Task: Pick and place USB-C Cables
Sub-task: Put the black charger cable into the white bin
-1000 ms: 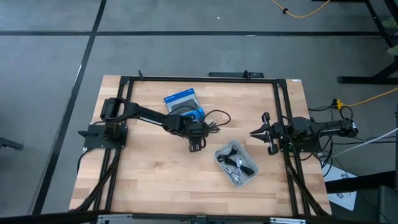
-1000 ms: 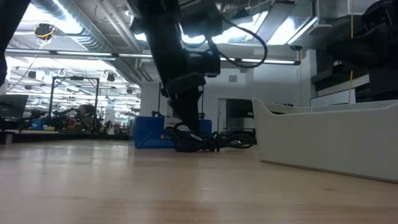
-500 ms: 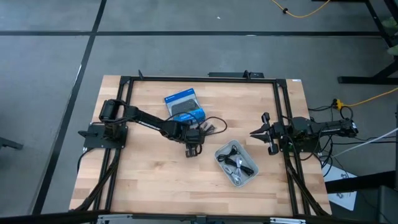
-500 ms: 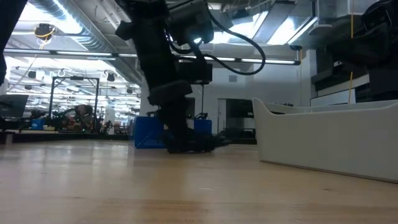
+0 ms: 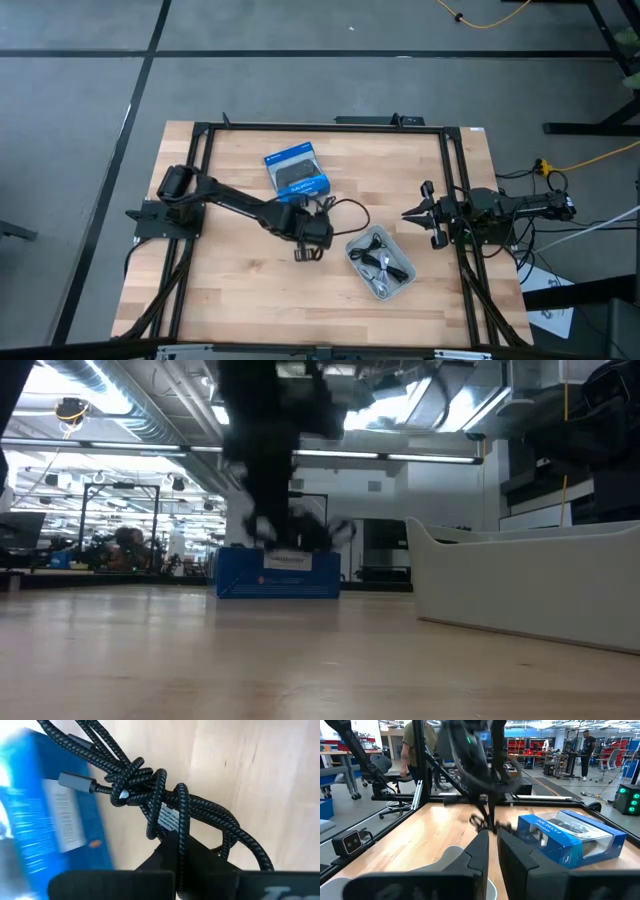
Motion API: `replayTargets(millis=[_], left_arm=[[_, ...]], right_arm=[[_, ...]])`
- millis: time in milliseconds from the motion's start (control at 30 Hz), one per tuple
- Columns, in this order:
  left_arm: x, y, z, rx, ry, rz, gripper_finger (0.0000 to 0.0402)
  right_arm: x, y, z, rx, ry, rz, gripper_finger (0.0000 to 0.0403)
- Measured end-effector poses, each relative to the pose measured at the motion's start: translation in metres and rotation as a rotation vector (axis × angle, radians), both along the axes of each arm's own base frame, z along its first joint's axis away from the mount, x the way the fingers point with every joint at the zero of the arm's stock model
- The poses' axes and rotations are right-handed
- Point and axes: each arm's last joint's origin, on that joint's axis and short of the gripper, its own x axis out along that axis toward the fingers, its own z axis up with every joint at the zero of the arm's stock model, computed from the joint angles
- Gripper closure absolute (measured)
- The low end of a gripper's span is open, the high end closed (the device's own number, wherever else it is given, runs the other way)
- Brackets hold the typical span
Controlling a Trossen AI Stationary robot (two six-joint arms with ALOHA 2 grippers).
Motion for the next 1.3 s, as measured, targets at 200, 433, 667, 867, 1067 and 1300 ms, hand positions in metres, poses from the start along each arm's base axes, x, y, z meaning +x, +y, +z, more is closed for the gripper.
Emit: replayTargets(millis=[200,433,667,867,1067,1300], left_arm=[[0.006,-0.019,0.061,0.158,-0.016,-0.157,0.0401],[0.019,-0.03,0.09,0.312,-0.082,-0.434,0.0401],[0.035,-0.035,0.103,0.411,-0.216,-0.617,0.0401],[0.04,-0.043,0.108,0.42,-0.284,-0.765,0.0401],[0.042,-0.048,0.108,0.427,-0.294,-0.89,0.0401],[0.062,-0.044,0.086,0.369,-0.329,-1.02,0.0401]], right_arm=[[0.0,0.0,0.0,-0.002,-0.001,0.0,0.0358],[0.0,0.0,0.0,-0.002,-0.001,0.0,0.0358],[0.0,0.0,0.0,0.001,-0.001,0.0,0.0358],[0.0,0.0,0.0,0.003,-0.002,-0.009,0.0358],[0.0,-0.003,0.002,0.006,-0.018,-0.096,0.0358],[0.0,-0.002,0.001,0.03,-0.012,-0.077,0.0358]])
